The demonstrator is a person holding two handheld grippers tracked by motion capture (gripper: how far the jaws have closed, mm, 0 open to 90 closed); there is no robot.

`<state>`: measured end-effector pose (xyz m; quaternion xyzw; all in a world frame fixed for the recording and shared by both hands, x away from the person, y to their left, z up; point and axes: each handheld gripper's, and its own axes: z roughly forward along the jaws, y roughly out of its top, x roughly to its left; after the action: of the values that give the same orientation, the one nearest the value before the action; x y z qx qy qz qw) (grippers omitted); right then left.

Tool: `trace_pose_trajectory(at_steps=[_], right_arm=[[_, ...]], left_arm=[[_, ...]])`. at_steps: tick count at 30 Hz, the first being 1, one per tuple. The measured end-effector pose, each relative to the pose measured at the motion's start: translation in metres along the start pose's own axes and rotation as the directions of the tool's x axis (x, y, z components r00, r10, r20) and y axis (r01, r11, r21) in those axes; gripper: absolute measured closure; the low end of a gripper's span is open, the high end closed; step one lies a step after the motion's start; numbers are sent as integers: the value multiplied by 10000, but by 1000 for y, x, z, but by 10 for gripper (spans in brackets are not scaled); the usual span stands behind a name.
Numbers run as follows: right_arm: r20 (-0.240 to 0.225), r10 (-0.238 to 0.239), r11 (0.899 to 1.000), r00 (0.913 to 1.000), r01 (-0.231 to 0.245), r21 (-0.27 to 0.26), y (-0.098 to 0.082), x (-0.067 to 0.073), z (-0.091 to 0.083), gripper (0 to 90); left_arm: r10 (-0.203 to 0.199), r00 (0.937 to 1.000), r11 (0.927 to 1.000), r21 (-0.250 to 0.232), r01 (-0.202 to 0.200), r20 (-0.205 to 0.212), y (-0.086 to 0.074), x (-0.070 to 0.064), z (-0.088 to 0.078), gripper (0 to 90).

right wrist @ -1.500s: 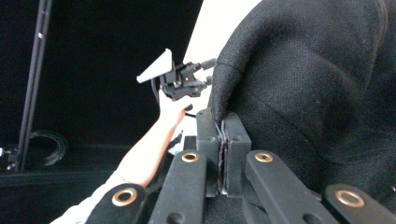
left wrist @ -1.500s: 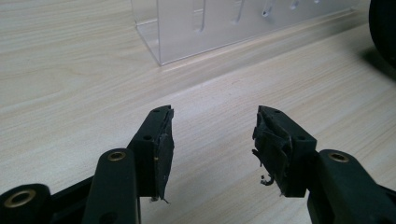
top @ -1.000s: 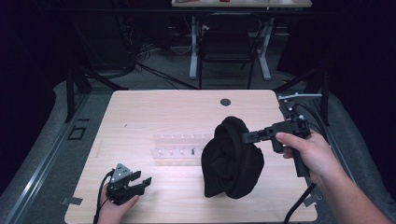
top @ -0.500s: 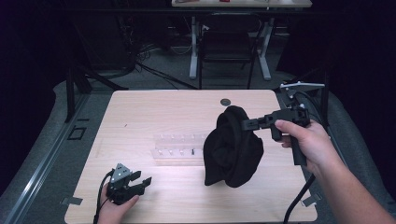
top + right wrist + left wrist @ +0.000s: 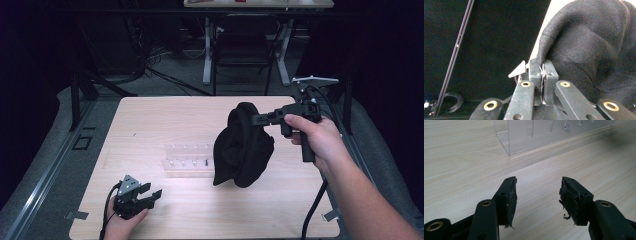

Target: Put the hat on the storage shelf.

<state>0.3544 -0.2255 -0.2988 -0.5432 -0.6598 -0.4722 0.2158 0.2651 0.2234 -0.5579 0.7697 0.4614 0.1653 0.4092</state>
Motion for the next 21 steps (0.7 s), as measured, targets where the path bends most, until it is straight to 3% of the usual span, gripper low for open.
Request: trace_pose_trajectory(at_steps=[21], right_arm=[[18,-36,9991,10000,36,-421,32,-8,26,883]], left_arm=[[-32,10000,10000,-5,33,45,1,2,-1,466]])
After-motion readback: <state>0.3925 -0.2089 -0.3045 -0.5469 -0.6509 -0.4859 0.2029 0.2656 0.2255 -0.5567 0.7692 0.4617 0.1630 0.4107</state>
